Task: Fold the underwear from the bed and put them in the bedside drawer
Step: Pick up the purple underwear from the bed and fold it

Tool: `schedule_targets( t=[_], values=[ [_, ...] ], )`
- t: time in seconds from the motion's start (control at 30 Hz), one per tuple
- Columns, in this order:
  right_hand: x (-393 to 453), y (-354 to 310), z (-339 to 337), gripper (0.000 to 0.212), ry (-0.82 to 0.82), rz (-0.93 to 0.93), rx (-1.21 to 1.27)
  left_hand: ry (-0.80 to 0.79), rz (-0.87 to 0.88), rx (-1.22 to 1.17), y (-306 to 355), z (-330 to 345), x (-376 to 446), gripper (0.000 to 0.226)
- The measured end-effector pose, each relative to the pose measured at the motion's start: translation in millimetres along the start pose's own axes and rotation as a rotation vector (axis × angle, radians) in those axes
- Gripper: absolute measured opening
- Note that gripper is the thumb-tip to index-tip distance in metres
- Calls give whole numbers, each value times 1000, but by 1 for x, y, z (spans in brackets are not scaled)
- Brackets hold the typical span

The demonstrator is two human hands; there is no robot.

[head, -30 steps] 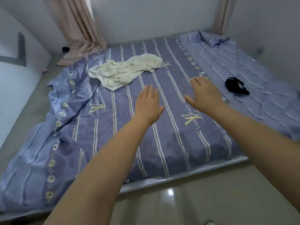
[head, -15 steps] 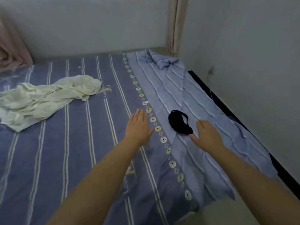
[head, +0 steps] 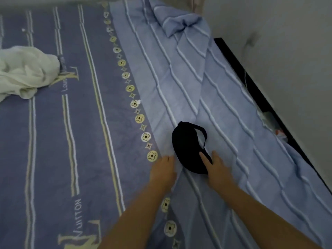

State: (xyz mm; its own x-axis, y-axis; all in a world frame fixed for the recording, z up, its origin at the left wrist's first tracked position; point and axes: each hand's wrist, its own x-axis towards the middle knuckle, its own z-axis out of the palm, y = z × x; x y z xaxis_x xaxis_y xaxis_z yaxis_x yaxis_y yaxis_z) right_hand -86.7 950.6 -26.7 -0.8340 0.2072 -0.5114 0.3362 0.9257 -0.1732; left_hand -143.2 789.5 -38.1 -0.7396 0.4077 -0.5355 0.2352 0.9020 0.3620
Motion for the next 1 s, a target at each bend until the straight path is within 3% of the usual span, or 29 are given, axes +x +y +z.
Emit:
schedule_targets(
  t=[0.1,0.2,0.3,0.37,0.43,0.5,0.6,0.67,0.77,0.83,0.9,1.0],
  values=[
    [28,13,1,30,87,-51,121,51,-20,-130,14,14,23,49],
    [41,28,-4,33,91,-172,222,157,-29,-318,24,11,34,42],
    [40,35,-25,18,190,-242,356,223,-31,-469,34,-9,30,23],
    [37,35,-48,15,229,-276,396,246,-17,-532,46,-30,19,34],
    [32,31,-74,16,244,-328,425,296,-38,-614,57,-54,7,29],
    [19,23,-109,19,203,-413,424,344,-60,-719,67,-84,-9,37],
    [-2,9,-160,30,152,-522,155,394,-41,-819,77,-131,-44,51],
    [-20,-3,-199,33,163,-563,17,443,-32,-851,83,-166,-75,51],
    [-50,-27,-252,25,284,-656,11,578,-27,-927,91,-217,-124,42],
    [-75,-44,-285,41,410,-684,150,626,-9,-988,97,-250,-162,39],
    [-94,-57,-316,38,482,-691,409,599,4,-866,98,-279,-196,41],
    [-131,-73,-361,22,228,-784,866,548,-43,-495,103,-316,-251,31]
  ],
)
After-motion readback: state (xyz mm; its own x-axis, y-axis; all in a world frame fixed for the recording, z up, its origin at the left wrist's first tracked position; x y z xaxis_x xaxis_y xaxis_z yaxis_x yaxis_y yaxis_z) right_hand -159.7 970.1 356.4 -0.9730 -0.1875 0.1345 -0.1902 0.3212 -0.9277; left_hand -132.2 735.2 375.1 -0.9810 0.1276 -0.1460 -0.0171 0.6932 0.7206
